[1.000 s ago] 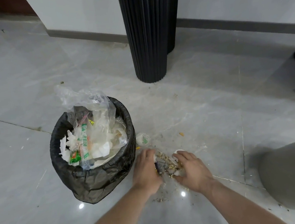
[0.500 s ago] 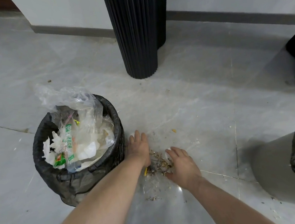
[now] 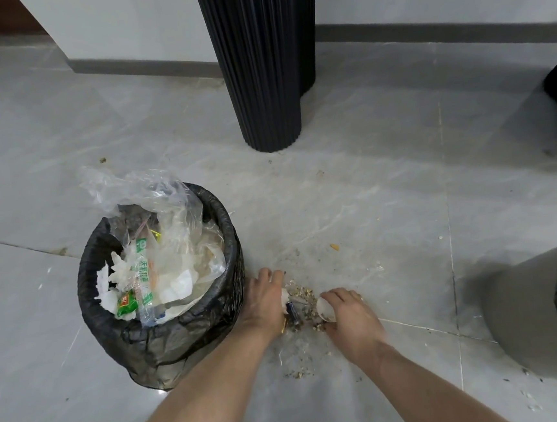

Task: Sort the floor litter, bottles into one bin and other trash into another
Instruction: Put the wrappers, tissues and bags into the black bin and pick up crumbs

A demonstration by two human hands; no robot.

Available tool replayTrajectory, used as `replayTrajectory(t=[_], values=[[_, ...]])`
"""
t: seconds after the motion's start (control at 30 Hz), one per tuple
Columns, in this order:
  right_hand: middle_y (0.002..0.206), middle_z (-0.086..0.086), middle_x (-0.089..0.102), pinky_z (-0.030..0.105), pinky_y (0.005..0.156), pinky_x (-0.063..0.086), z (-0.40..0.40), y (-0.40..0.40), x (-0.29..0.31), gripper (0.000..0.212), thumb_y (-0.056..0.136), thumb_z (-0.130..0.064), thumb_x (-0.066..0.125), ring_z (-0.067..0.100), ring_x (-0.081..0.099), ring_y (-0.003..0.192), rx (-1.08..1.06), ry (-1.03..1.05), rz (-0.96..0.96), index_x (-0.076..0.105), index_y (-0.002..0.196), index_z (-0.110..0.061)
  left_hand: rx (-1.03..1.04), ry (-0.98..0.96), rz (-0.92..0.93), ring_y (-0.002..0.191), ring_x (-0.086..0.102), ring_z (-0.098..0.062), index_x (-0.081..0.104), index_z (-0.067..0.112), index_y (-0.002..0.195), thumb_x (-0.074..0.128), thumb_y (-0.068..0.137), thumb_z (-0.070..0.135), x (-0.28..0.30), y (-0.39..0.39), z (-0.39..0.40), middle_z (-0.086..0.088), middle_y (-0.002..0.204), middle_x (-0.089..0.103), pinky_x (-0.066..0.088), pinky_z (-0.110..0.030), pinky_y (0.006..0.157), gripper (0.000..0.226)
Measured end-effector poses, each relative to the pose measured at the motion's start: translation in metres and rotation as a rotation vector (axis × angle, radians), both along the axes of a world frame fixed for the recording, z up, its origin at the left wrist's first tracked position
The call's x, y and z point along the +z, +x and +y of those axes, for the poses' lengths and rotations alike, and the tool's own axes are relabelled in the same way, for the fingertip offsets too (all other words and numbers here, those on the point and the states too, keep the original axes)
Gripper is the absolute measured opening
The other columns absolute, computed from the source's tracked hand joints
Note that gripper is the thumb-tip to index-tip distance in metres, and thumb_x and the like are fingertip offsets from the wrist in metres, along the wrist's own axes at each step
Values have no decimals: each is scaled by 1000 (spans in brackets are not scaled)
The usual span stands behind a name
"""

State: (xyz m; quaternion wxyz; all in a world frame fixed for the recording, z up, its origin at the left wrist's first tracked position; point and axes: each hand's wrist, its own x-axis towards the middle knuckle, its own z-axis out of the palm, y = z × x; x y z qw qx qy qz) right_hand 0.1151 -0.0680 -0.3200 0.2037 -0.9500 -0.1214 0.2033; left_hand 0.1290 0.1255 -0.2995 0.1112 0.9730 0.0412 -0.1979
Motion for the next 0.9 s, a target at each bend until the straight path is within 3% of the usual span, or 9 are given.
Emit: replayTrajectory(t=[0.37,0.57,0.7,0.9], values=[[135,-3,49,29,110,39,-7,6,3,64,87,-26,74,19,42,127,-10,-55,79,48,145,-26,-10,10,25,117,45,-24,46,29,134,84,79,24,8,-15,-5,2,129,39,45,-34,99,67],[120,-1,49,30,100,45,-12,9,13,56,72,-36,87,20,47,115,-152,-126,183,57,118,-22,-12,-32,-35,115,47,-21,44,29,138,83,80,31,40,-23,-15,3,132,41,48,-34,99,69],[107,1,65,32,85,54,-19,3,30,46,72,-31,84,21,64,99,-216,-124,295,55,107,-23,-76,-51,-44,117,45,-24,41,28,139,79,83,27,78,-29,-24,1,133,37,51,-38,93,68],[93,-3,66,26,69,49,-35,6,72,50,56,-39,92,17,63,86,-259,-73,319,58,91,-25,-205,-39,-166,119,44,-27,41,26,139,75,81,31,154,-20,-17,-1,134,36,54,-39,86,67]])
